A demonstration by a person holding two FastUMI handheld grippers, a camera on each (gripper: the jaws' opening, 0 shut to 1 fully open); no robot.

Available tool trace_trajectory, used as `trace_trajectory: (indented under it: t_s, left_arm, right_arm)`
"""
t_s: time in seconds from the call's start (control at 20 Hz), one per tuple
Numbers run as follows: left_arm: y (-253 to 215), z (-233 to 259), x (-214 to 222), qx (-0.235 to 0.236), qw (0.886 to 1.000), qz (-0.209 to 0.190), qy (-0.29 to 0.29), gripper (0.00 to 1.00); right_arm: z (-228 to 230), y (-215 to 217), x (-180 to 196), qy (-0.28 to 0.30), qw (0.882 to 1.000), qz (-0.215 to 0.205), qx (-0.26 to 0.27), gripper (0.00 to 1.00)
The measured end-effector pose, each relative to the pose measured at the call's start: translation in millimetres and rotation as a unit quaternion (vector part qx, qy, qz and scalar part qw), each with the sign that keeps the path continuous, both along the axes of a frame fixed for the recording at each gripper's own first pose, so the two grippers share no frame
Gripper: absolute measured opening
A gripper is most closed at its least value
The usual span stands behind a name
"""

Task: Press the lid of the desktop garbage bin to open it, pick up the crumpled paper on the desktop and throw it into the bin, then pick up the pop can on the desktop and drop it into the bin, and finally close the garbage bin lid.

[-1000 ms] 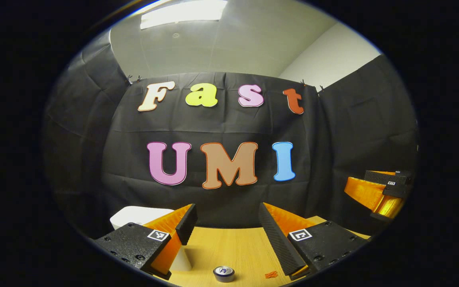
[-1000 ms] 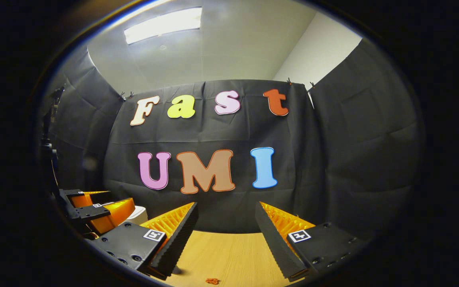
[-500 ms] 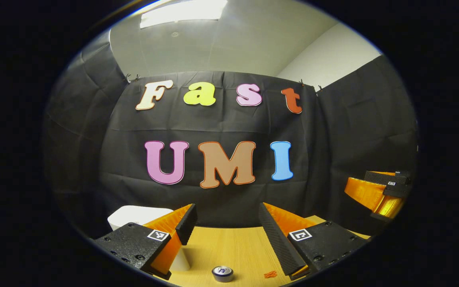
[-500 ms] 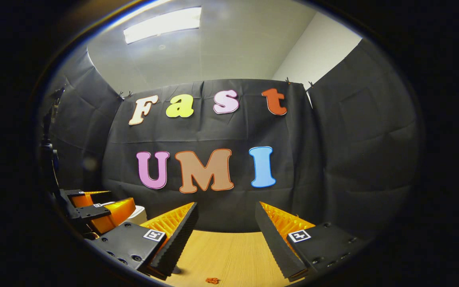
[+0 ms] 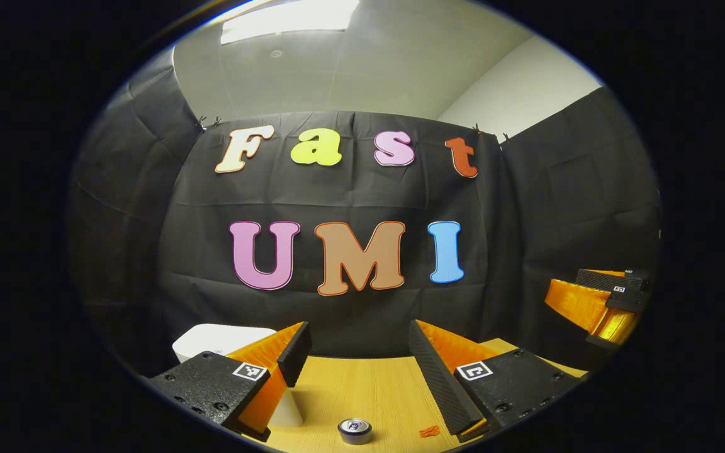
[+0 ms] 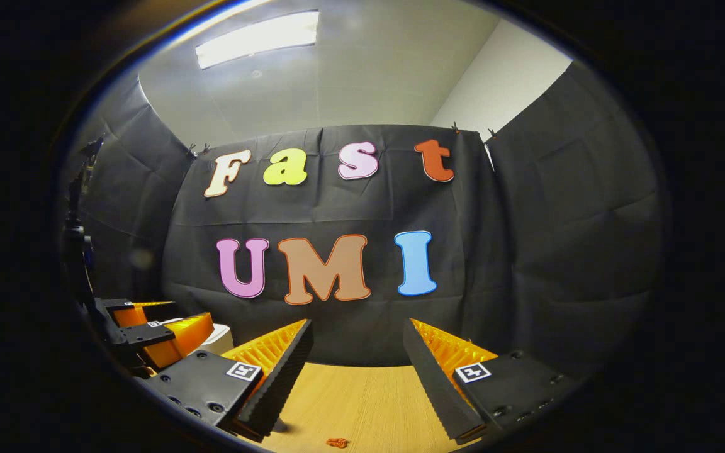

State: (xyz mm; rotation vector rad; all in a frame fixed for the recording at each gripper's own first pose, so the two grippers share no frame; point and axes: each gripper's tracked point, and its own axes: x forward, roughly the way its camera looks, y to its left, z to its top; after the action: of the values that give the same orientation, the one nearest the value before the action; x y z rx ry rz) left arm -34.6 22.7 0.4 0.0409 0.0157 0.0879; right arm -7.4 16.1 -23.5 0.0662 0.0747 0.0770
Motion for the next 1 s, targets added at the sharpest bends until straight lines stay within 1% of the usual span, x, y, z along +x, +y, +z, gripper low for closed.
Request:
trace_trajectory:
  t_s: [0.5, 0.6, 0.65, 0.8, 0.95, 1.0]
  left_arm:
    - [6, -2, 1, 0.008, 1.0, 0.005, 0.006, 0.92]
    - [6, -2, 1, 0.009, 1.0, 0.002, 0.006, 0.87]
    - [6, -1, 0, 0.011, 1.0, 0.002, 0.005, 0.79]
    - [10, 2, 0, 0.016, 1.0, 0.006, 0.002, 0.63]
    - [10, 2, 1, 0.019, 1.0, 0.005, 0.001, 0.24]
    - [11, 1, 0, 0.02, 1.0, 0.007, 0.002, 0.21]
  right_arm:
    - [-4, -3, 3, 0.006, 1.0, -0.001, -0.004, 0.96]
    - [-4, -2, 4, 0.006, 1.0, 0.002, -0.004, 0.96]
    - [-4, -1, 5, 0.006, 1.0, 0.003, -0.004, 0.96]
    - [-2, 1, 6, 0.003, 1.0, 0.005, -0.006, 0.96]
    - [-3, 2, 7, 0.003, 1.0, 0.006, -0.006, 0.96]
    - [-3, 2, 7, 0.004, 1.0, 0.006, -0.005, 0.96]
